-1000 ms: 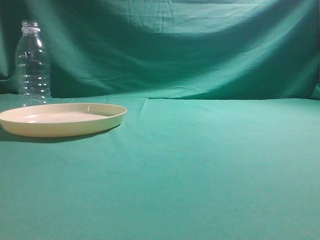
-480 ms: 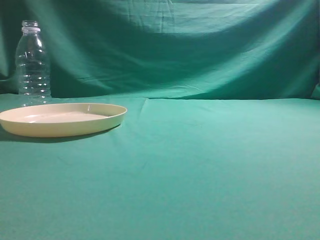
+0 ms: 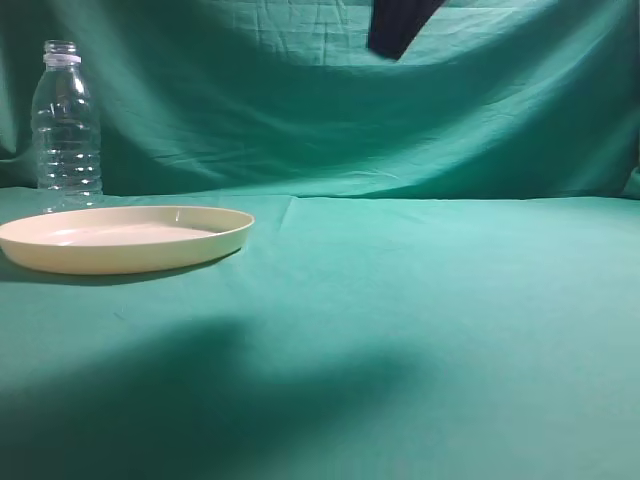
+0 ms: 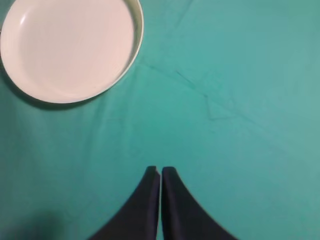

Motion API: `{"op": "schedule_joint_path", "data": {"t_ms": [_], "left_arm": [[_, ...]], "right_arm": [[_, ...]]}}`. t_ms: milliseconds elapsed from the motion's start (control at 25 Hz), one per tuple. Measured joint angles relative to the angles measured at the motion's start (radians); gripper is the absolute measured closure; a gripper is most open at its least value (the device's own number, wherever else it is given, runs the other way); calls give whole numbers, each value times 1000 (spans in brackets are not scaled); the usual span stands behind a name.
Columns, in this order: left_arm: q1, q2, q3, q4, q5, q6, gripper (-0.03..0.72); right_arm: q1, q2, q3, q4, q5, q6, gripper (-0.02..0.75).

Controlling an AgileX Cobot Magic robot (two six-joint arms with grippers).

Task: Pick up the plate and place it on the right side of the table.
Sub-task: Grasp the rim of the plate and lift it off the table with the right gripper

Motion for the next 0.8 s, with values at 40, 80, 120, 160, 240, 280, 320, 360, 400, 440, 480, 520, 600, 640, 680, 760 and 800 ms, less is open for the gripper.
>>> {"op": "schedule_joint_path", "data": {"t_ms": [40,80,120,160,240,280,320,360,400,440,480,520,600,640,680,760,800], "left_arm": [[0,0,0,0,0,0,688],[0,0,0,0,0,0,688],[0,0,0,0,0,0,688],[0,0,0,0,0,0,688],[0,0,0,0,0,0,688],[0,0,0,0,0,0,688],[0,0,0,0,0,0,688],[0,0,0,0,0,0,688],[0,0,0,0,0,0,688],[0,0,0,0,0,0,688],[0,0,0,0,0,0,688],[0,0,0,0,0,0,688],[0,0,0,0,0,0,688],[0,0,0,0,0,0,688],[0,0,0,0,0,0,688],[0,0,0,0,0,0,688],[0,0,0,0,0,0,688]], "right_arm": [[20,52,-53,-30,25,37,738],[36,103,-99,-62,52,74,738],[46,146,-156,-84,87,105,738],[56,196,-214,-105,122,124,738],[73,291,-318,-128,171,145,738],[81,335,-369,-132,184,147,738],[89,377,-416,-134,186,147,738],[94,410,-453,-136,186,147,738],[101,446,-491,-136,182,148,706],[106,475,-526,-134,175,148,691],[112,508,-555,-125,166,148,635],[115,533,-575,-117,159,149,592],[119,589,-607,-108,134,149,462],[119,605,-612,-107,118,149,395],[120,622,-615,-106,106,149,343],[120,650,-619,-104,82,148,258],[120,662,-619,-104,77,144,261]]}}
